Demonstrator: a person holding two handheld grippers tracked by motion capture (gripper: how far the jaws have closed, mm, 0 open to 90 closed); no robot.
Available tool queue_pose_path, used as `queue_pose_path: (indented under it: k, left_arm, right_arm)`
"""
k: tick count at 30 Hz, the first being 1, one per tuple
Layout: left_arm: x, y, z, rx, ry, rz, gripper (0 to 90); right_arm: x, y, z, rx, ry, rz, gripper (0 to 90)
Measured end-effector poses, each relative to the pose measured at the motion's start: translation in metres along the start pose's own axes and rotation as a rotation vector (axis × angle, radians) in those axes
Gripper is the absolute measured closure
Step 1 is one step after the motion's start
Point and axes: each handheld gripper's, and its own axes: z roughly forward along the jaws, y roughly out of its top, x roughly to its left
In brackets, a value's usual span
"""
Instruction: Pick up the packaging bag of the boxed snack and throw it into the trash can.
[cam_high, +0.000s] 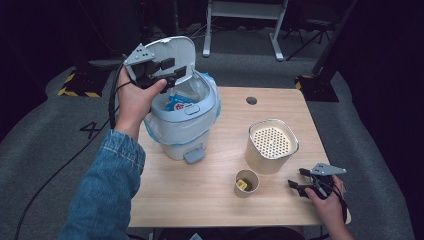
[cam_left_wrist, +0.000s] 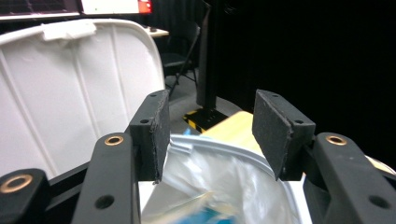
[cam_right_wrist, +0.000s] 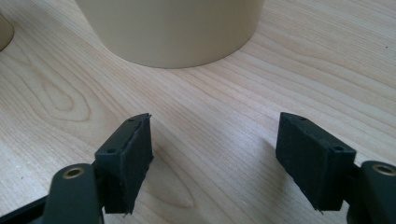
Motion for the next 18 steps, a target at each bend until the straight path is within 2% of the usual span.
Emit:
queue_pose_path:
  k: [6,18]
  left_arm:
    - [-0.014,-0.007,-0.022,0.052,-0.051,0.042,45.2]
    - [-0.038,-0.024,-0.060,0.105,-0.130,0.070,44.7]
  right_arm:
    - [0.000,0.000,0.000,0.000,0.000,0.001,27.3]
    - [0.000,0.000,0.000,0.000,0.000,0.000,27.3]
